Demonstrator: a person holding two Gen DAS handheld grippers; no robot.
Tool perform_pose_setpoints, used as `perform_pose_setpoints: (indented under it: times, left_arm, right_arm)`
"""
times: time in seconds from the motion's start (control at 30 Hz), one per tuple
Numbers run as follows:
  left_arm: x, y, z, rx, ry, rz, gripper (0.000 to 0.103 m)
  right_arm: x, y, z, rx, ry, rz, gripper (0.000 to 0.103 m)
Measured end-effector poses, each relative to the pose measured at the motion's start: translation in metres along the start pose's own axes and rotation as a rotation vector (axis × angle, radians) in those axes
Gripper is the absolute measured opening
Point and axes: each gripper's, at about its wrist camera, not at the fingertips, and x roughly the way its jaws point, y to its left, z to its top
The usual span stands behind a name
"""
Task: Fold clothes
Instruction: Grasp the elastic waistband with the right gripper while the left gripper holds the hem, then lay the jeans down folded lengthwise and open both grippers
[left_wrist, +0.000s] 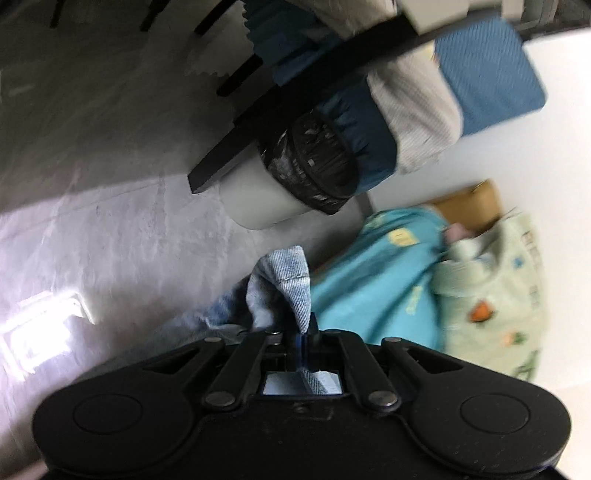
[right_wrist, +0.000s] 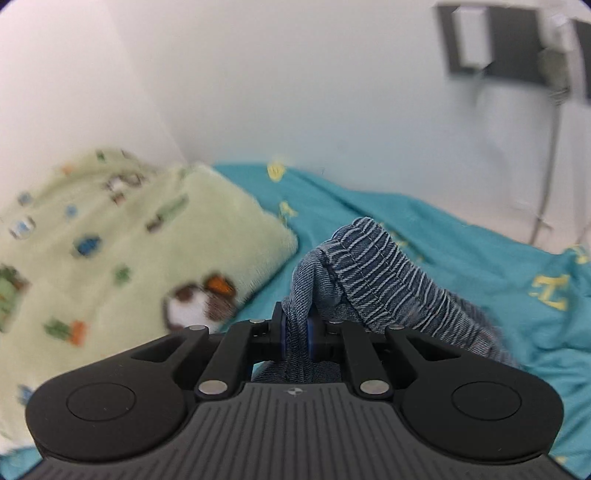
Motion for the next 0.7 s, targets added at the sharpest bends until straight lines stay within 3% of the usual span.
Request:
perform_pose_setpoints:
  times: [0.1,0.2,0.3,0.4,0.5,0.6,0.7]
  left_arm:
    - [0.026,0.009,-0.007,0.006,0.025,0.034,0.002]
    - [0.026,0.022,-0.009,0.026,0.043,-0.011,0.004]
    - [0.006,0.034,-0.014,0.054,0.039,-0.059,0.021]
    - [-0.027,0.051,-0.023,0.071,0.011,-0.12,0.041]
    - [-0.054,0.083,-0.034,-0.022,0.037,-0.172,0.044]
    - [-0.076,0.113,-0.042,-0.134,0.076,-0.217,0.055]
    - [-0.084,0.135,-0.05,-0.236,0.125,-0.25,0.058]
  right_arm:
    - [0.028,0.001,-0.017,-0.034,0.002,-0.014,0.011]
    - [0.033,-0.003,-0.025,-0.058,-0.011,0.009,0.017]
    - [0.019,-0.005,-0.023,-0.087,-0.024,0.046,0.038]
    - [-0.005,-0.004,-0.022,-0.13,-0.034,0.067,0.045]
    - [-0.036,-0.002,-0.032,-0.186,-0.037,0.08,0.047]
    - [-0.069,-0.001,-0.048,-0.254,-0.028,0.087,0.047]
    - [-0.101,-0.003,-0.072,-0.305,-0.007,0.115,0.047]
